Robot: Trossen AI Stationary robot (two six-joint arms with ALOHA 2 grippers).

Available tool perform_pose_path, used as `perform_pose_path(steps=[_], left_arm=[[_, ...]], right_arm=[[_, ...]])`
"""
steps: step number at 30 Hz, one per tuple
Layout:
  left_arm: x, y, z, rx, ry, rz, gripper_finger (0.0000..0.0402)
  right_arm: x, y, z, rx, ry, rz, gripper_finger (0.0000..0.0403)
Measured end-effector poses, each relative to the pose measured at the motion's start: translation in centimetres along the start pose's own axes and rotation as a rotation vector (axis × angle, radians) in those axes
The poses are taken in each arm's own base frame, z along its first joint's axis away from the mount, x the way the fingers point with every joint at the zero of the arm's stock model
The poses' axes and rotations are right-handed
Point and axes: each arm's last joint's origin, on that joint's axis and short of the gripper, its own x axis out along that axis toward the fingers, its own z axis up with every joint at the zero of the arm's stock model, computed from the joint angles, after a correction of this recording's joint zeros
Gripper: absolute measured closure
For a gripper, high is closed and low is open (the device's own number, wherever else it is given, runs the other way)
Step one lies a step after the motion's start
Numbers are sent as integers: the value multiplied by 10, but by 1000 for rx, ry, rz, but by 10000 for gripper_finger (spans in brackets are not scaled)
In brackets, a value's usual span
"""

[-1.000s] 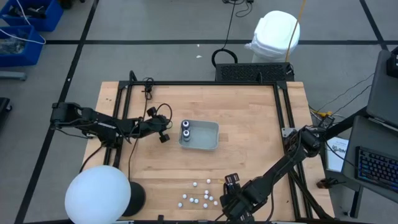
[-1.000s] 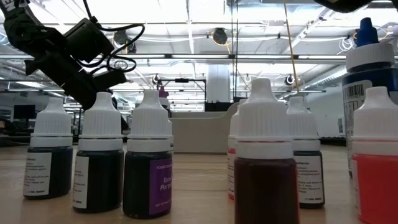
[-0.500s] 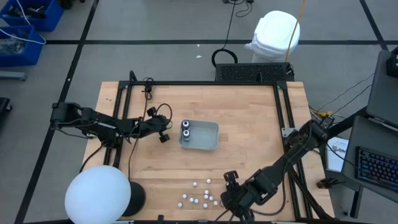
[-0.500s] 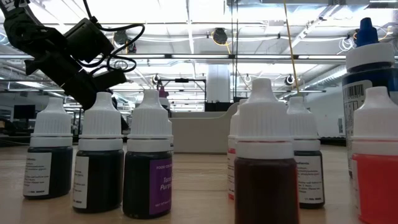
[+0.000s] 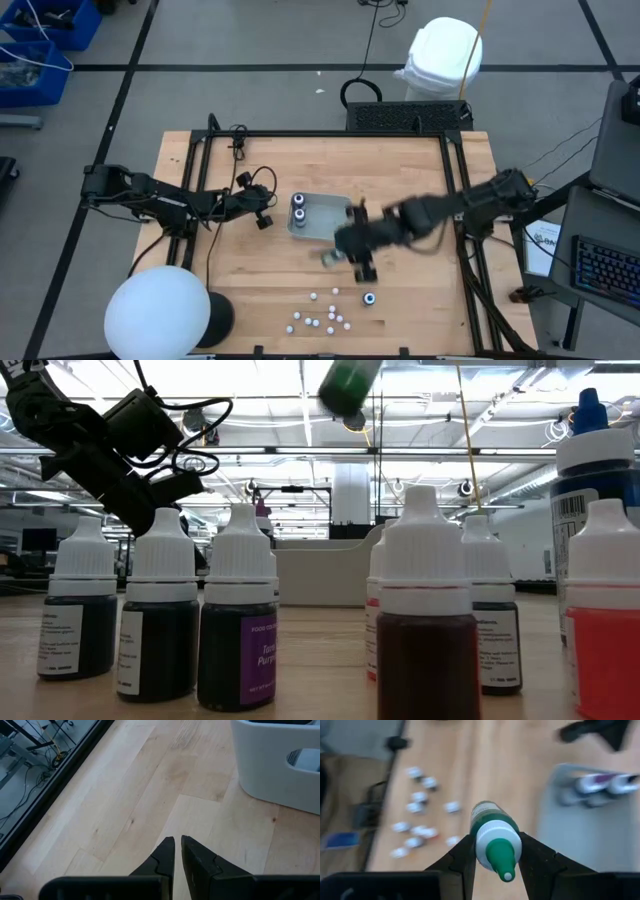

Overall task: Pick & Place food coloring
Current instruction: Put the large green food coloring bottle into the gray bin

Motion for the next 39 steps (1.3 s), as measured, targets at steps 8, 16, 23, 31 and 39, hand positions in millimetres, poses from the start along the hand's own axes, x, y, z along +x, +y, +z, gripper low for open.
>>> perform_pose_path(steps=[8, 16, 23, 31, 39], left_arm=[[0, 0, 0, 7, -1, 0, 360], [0, 0, 1, 38, -5, 2, 360], [0, 0, 1, 71, -7, 1, 360], [0, 0, 1, 74, -7, 1, 360], [0, 0, 4, 73, -34, 2, 360]], right_arm=[[22, -95, 6, 18, 46, -83, 292], [64, -130, 9, -25, 145, -85, 290], [88, -127, 29, -91, 320, -128, 288], [123, -133, 25, -116, 400, -155, 289], [128, -143, 27, -105, 366, -206, 287]])
